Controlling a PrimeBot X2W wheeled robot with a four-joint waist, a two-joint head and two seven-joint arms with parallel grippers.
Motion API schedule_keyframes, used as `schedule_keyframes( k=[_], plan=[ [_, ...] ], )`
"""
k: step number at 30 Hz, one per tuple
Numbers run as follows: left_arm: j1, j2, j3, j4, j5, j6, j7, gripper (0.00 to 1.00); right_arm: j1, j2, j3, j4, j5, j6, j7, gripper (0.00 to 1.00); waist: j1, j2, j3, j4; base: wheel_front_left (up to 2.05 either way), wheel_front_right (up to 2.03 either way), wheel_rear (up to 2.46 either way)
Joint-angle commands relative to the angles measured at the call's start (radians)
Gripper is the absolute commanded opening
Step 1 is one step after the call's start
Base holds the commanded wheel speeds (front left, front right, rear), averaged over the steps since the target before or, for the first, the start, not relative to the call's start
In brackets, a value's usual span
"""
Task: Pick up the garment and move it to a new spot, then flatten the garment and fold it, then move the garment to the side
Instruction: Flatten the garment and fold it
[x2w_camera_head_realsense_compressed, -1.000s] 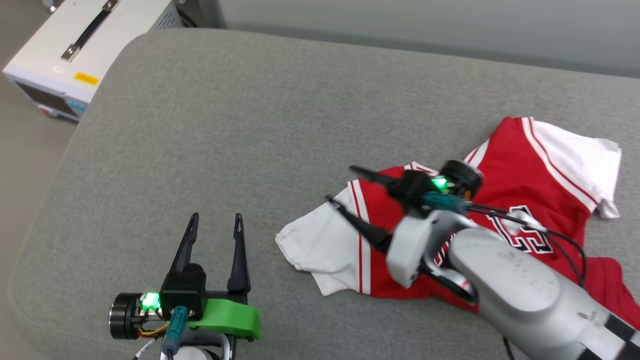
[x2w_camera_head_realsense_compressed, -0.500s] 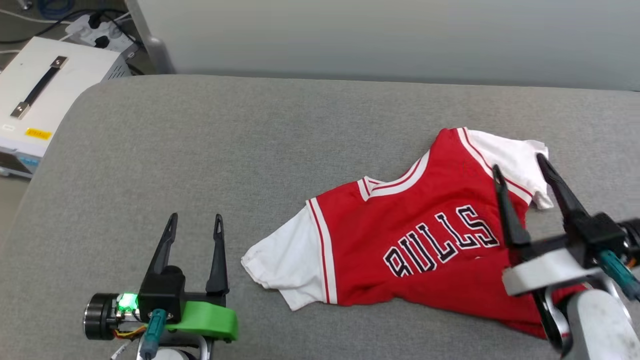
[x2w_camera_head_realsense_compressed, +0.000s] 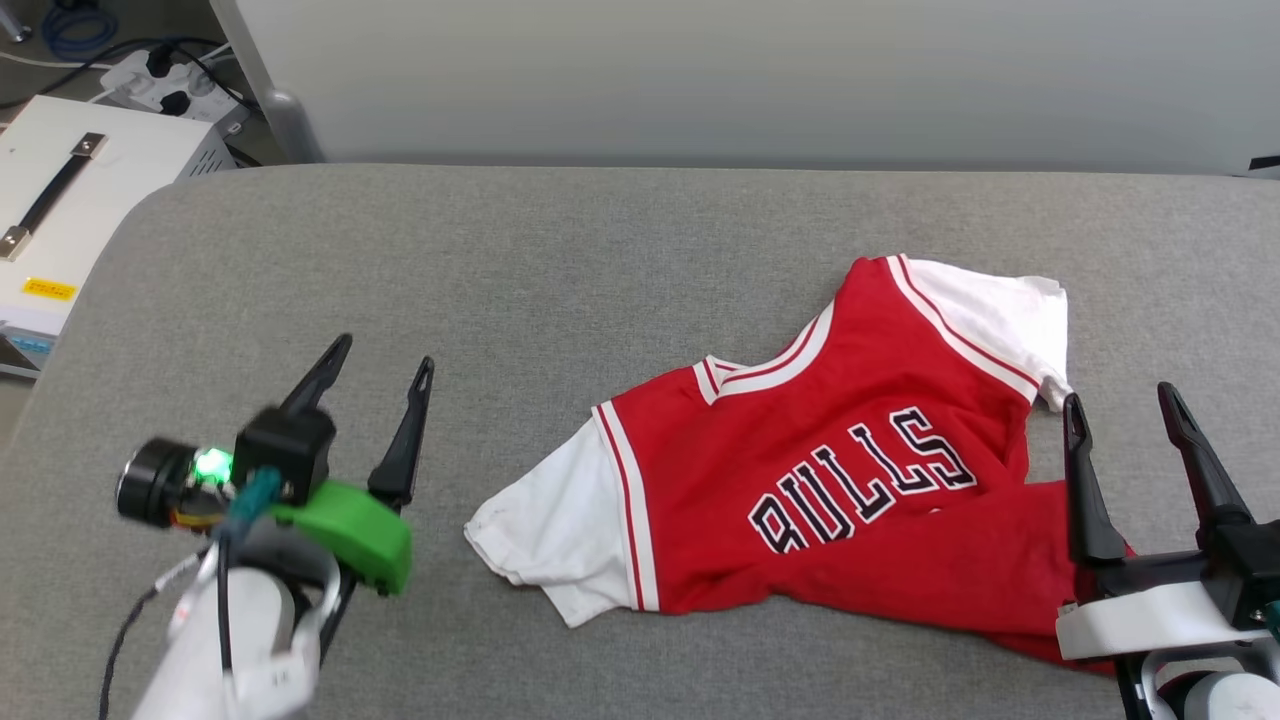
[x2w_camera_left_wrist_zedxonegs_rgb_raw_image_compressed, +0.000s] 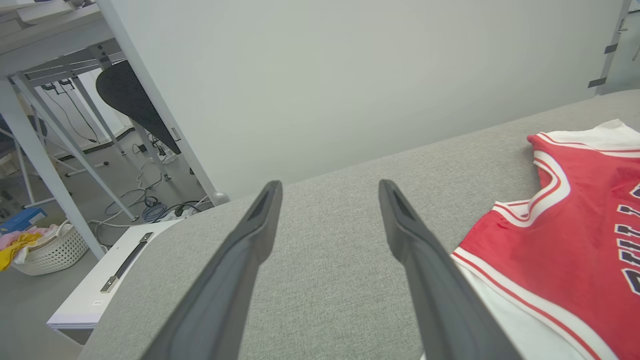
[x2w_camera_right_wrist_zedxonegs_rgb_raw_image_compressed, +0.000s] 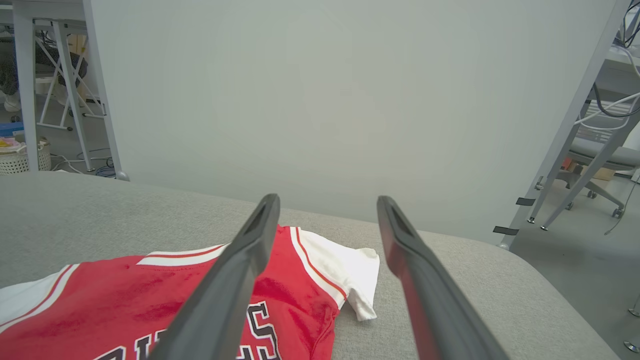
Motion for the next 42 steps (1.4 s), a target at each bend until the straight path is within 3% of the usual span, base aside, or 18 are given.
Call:
schedule_keyframes(
  k=[1, 4, 9, 14, 20, 35, 36, 37, 42],
  plan=[
    [-0.080, 0.051, -0.069, -0.001, -0.082, -0.009, 0.135, 1.00, 0.011, 0.006, -0.009, -0.021, -0.008, 0.000, -0.006, 1.00, 0.0000, 0.0000, 0.009, -0.002, 0.00, 0.00, 0.00],
    [-0.172, 0.161, -0.242, -0.045, -0.265, -0.010, 0.409, 1.00, 0.004, 0.008, -0.011, -0.031, -0.012, 0.000, -0.006, 1.00, 0.0000, 0.0000, 0.021, -0.005, 0.00, 0.00, 0.00],
    [-0.324, 0.283, -0.440, -0.085, -0.573, -0.010, 0.738, 1.00, -0.022, 0.009, -0.006, -0.031, -0.013, 0.000, -0.006, 1.00, 0.0000, 0.0000, 0.046, -0.018, 0.00, 0.00, 0.00],
    [-0.396, 0.325, -0.585, -0.023, -0.671, -0.010, 0.851, 1.00, -0.048, 0.009, -0.004, -0.031, -0.009, 0.000, -0.006, 1.00, 0.0000, 0.0000, 0.079, -0.037, 0.00, 0.00, 0.00],
    [-0.442, 0.343, -0.706, 0.092, -0.746, -0.010, 0.869, 1.00, -0.081, 0.009, -0.002, -0.027, -0.009, 0.000, -0.006, 1.00, 0.0000, 0.0000, 0.117, -0.064, 0.00, 0.00, 0.00],
    [-0.511, 0.362, -1.026, 0.268, -0.770, -0.010, 0.784, 1.00, -0.135, 0.009, 0.000, -0.023, -0.002, 0.000, -0.006, 1.00, 0.0000, 0.0000, 0.176, -0.089, 0.00, 0.00, 0.00],
    [-0.514, 0.365, -1.036, 0.269, -0.777, -0.010, 0.766, 0.81, -0.135, 0.009, 0.000, -0.024, 0.000, 0.000, -0.006, 1.00, 0.0000, 0.0000, 0.176, -0.090, 0.00, 0.00, 0.00],
    [-0.519, 0.369, -1.046, 0.272, -0.780, -0.010, 0.739, 0.03, -0.135, 0.009, 0.001, -0.024, 0.001, 0.000, -0.006, 1.00, 0.0000, 0.0000, 0.175, -0.090, 0.00, 0.00, 0.00],
    [-0.546, 0.386, -1.060, 0.297, -0.787, -0.010, 0.586, 0.00, -0.139, 0.009, -0.011, -0.021, 0.008, 0.000, -0.006, 1.00, 0.0000, 0.0000, 0.154, -0.084, 0.00, 0.00, 0.00]
  ],
)
